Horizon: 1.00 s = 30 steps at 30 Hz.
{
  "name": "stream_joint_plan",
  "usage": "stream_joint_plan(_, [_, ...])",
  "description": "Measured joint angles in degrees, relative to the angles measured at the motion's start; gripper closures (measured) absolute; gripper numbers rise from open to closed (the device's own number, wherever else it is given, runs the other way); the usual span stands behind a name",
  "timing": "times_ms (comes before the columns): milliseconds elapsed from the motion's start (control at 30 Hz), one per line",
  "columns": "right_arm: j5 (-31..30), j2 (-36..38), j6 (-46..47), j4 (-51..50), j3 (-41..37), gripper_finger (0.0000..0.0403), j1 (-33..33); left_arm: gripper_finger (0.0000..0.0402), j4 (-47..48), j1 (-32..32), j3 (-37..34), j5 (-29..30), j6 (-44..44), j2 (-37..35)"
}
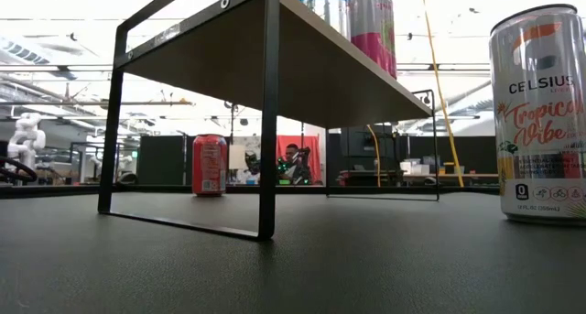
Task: Place canned beverage on shelf
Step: Put the middle red soda can on the shelf
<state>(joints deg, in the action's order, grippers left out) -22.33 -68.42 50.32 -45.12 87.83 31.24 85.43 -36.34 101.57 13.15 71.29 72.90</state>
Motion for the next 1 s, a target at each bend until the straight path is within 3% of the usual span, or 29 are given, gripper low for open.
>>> stream_joint_plan(267, [3.10,-1.59,-0.84,9.42,0.00,0.0399,-2.29,0.0125,-11.61,0.98,4.49,3.76,-21.57,0.10])
stream_joint_plan(433, [7.45,-2.75,-1.14,14.11,0.00,0.0366,-4.65,0.0125,-18.09,3.86,4.51,3.81,-36.39,1.43])
stream_joint_plan(733, [14.04,-2.81,-7.01,19.20,0.00,0.0250,-9.29,0.0127,-27.82,8.44,4.51,3.47,-63.24,5.81])
stream_joint_plan(1000, [18.63,-3.04,-15.77,23.58,0.00,0.0119,-14.49,0.0127,-37.30,10.71,4.49,3.68,-78.48,10.36])
